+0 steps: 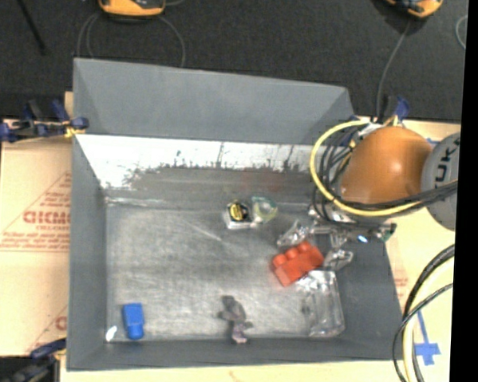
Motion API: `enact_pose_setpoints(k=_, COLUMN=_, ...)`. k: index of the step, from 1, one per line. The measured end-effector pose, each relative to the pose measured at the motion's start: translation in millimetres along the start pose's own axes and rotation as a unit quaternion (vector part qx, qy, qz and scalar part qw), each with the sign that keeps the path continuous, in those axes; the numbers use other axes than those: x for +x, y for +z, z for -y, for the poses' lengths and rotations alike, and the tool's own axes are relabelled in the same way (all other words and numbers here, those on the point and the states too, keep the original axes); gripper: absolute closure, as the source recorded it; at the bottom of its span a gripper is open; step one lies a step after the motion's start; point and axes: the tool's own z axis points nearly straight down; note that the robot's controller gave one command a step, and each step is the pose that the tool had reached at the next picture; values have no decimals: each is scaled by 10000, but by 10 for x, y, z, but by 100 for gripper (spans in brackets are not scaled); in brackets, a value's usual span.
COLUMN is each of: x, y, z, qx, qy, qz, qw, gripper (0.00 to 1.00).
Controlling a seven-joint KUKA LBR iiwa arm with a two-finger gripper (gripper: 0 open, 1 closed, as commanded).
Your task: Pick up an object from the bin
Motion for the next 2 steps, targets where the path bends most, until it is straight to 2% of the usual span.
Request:
enact_pose_setpoints(k=1, x=35, y=12, z=2, qx=-15, qy=37, qz=-22, qw=10000, gripper=100)
enact_pose_setpoints(k=2, x=173, y=-1529, z=-107, qx=-67, qy=-262, qz=-116, qw=9996, gripper=100)
